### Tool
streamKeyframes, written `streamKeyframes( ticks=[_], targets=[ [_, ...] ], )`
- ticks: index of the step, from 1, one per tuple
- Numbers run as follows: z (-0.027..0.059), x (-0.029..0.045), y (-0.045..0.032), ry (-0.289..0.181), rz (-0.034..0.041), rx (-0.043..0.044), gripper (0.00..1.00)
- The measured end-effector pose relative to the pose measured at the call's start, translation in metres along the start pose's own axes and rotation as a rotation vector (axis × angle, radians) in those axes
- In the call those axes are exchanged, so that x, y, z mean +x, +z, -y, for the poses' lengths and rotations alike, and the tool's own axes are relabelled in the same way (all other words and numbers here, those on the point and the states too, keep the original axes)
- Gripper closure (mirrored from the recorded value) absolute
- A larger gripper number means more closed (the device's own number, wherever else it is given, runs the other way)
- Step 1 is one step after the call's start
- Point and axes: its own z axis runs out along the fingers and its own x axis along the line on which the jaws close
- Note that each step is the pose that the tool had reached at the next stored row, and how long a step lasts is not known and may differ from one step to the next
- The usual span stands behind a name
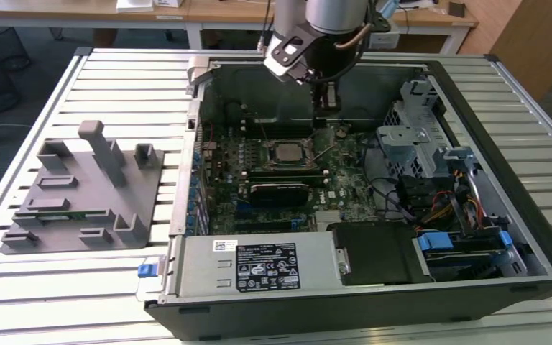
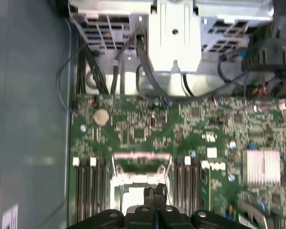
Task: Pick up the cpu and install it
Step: 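Close the cpu cover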
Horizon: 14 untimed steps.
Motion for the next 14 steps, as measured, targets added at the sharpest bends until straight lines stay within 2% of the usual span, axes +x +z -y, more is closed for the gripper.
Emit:
streamKeyframes(
  ticks=[5,14],
  targets=[
    [-0.014,0.0028,0.004,0.0,-0.0001,0.0052,0.89],
    [-0.0274,0.0059,0.0081,-0.002,0.0019,0.0098,0.89]
  ],
)
